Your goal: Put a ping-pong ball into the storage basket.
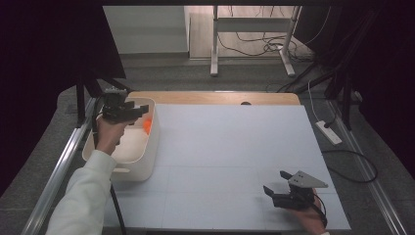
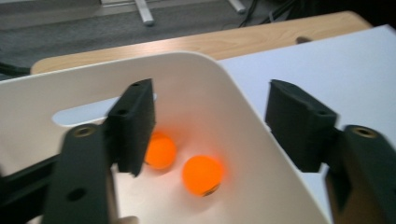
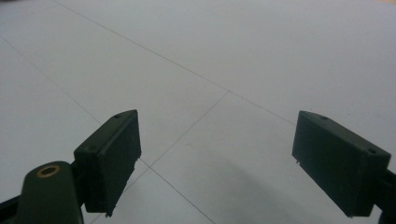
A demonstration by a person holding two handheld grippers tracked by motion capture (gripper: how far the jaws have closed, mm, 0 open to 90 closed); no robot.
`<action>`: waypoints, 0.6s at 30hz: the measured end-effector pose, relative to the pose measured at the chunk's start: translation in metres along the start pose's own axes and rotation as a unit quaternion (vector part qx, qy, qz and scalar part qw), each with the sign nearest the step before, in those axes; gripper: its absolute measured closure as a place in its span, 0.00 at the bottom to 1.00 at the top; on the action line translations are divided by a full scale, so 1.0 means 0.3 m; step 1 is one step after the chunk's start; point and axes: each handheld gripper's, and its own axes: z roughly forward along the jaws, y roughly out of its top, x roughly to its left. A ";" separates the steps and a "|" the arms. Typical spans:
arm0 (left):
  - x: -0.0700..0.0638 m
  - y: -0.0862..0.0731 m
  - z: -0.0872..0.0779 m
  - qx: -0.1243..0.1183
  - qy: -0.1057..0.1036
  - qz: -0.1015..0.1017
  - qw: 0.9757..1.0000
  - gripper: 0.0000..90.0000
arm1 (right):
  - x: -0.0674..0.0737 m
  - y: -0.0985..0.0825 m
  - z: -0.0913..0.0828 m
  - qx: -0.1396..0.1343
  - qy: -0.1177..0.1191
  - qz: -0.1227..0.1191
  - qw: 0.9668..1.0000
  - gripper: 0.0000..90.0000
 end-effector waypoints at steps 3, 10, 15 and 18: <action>-0.014 0.003 -0.010 -0.008 -0.014 0.000 1.000 0.26 | 0.000 0.000 0.000 0.000 0.000 0.000 1.000 0.17; -0.122 0.007 -0.064 -0.017 -0.089 0.046 0.995 0.22 | 0.001 0.000 0.002 -0.001 0.002 0.000 1.000 0.17; -0.185 -0.008 -0.088 -0.037 -0.128 0.059 0.989 0.22 | 0.002 0.000 0.001 0.001 0.000 0.000 1.000 0.17; -0.207 -0.018 -0.095 -0.048 -0.146 0.059 0.986 0.22 | 0.000 0.001 0.001 -0.001 -0.001 0.000 1.000 0.17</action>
